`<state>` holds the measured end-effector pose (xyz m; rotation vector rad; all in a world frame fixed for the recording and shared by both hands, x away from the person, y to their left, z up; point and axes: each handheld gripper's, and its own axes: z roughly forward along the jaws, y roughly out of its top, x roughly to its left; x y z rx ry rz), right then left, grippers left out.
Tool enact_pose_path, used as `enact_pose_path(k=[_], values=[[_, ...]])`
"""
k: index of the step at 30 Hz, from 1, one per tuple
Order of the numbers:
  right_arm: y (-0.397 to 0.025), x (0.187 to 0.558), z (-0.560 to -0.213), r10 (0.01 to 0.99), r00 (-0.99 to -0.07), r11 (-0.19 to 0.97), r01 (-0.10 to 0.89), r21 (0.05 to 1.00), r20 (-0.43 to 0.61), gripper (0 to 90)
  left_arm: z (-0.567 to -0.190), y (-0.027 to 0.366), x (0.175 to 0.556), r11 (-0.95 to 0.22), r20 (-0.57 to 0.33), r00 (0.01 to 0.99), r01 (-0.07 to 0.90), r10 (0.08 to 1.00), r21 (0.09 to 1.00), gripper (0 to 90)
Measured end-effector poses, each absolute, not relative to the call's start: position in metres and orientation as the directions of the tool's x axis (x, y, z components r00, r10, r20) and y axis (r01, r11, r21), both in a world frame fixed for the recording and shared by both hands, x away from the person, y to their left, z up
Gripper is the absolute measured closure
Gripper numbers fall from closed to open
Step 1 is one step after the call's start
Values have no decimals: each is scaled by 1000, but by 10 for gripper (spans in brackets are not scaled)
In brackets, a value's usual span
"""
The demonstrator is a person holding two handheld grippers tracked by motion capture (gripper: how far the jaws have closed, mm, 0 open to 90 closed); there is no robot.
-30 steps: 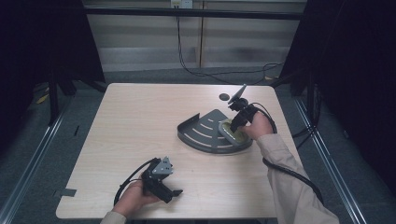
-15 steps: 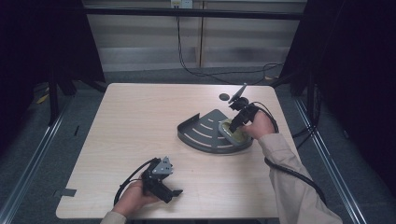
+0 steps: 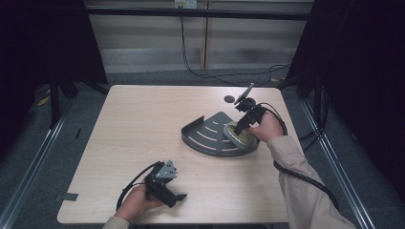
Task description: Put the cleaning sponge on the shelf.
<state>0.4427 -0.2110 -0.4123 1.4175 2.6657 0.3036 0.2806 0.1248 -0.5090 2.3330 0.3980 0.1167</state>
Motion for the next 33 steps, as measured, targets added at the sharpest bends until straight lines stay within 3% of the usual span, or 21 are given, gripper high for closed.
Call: enact_pose_path(k=[33], values=[[-209,415,-388,761,-649,620,740,261,31,149,-510,124,280,-660,-35,946,250,321,708,0]])
